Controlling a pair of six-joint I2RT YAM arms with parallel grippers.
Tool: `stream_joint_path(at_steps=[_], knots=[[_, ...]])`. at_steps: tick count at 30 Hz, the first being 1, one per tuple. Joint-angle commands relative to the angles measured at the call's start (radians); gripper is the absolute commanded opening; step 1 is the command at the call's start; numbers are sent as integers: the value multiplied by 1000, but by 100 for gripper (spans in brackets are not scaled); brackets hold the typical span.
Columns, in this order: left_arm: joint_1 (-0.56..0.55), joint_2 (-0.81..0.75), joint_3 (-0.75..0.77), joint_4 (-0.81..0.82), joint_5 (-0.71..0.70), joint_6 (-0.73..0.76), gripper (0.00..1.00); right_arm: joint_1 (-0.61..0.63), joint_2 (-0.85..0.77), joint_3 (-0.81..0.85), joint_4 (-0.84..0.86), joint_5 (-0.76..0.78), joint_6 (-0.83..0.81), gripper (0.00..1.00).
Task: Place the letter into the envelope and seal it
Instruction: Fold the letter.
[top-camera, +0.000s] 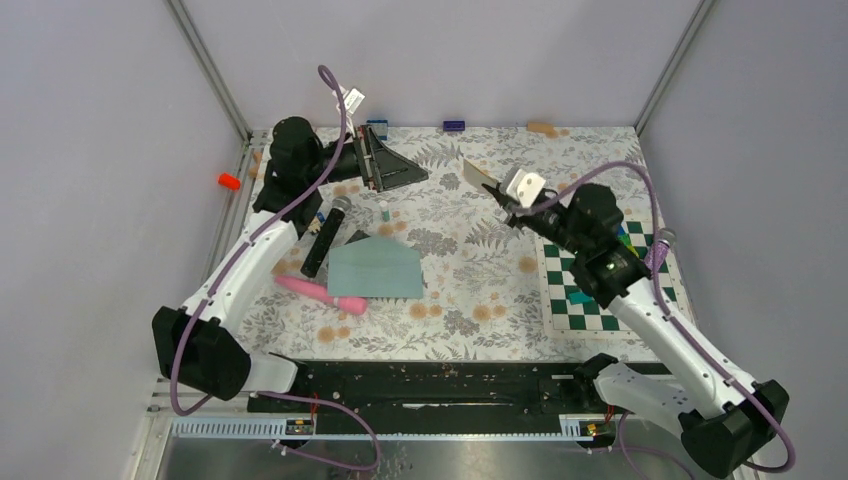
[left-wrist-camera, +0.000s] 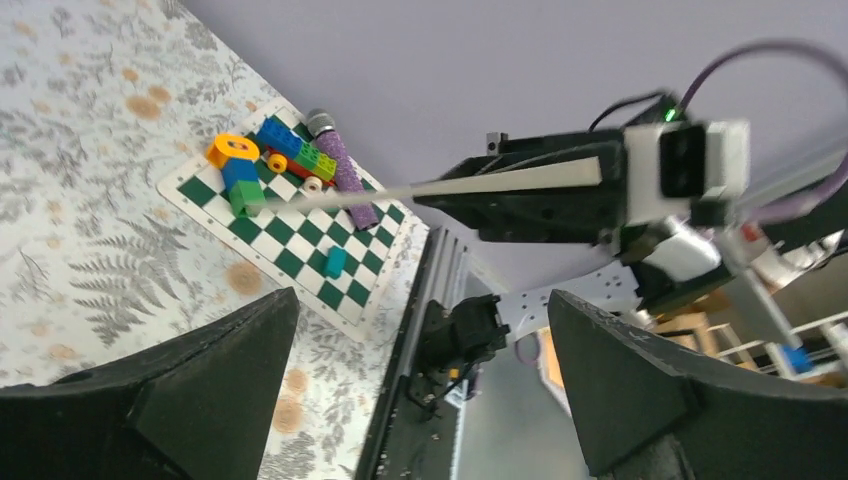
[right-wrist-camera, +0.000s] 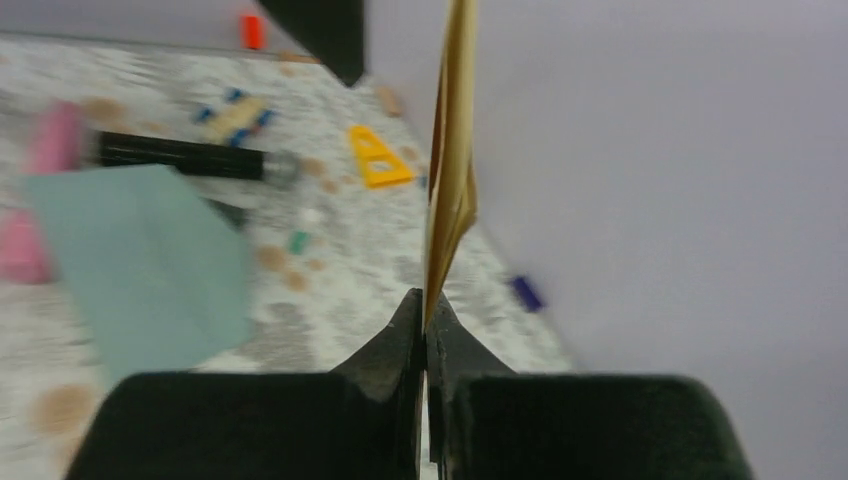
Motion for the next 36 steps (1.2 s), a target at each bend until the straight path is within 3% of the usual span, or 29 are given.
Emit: stream_joint_path(at_steps=[1,8,12,15,23,30,36], knots=[[-6,-17,81,-185,37,315,99,-5,47,215,-609,-289,336,0],[-12,-27,37,-162,90,355,99,-83,80,277,-628,-668,571,0],[-55,-60,7,-159,90,408,99,-149,120,227,-490,-857,774,0],[-122,-67,2,-195,91,461,99,-160,133,175,-357,-874,884,0],[-207,-46,-5,-224,94,490,94,-175,171,158,-295,-908,936,0],[-234,-6,0,-207,101,463,70,-180,164,148,-284,-900,937,0],[-243,21,-9,-116,116,359,63,-183,158,144,-283,-882,920,0]])
